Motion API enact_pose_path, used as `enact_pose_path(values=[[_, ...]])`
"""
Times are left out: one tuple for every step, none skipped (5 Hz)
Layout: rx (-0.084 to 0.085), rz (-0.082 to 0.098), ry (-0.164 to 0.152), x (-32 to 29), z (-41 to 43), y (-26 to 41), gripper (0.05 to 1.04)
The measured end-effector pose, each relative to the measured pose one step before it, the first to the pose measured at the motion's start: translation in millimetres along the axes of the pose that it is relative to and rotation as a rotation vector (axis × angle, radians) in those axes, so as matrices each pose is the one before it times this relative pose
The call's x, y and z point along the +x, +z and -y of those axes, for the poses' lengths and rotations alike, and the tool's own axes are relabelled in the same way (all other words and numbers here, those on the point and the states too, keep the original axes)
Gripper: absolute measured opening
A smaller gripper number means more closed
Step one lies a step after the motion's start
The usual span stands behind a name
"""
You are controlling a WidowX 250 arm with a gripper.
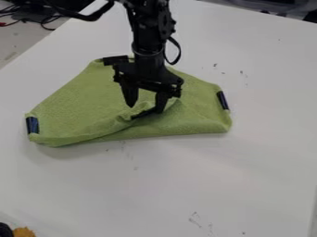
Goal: Fold the cloth from bottom right
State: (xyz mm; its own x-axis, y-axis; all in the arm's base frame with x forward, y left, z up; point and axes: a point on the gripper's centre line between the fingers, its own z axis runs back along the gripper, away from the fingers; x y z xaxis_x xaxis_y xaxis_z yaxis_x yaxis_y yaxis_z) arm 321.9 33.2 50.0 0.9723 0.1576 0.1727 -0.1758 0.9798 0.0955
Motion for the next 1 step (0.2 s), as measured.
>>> enact_pose_path(values=[[0.0682, 0.0127, -0.0036, -0.8, -4.82, 16.46, 1.013]])
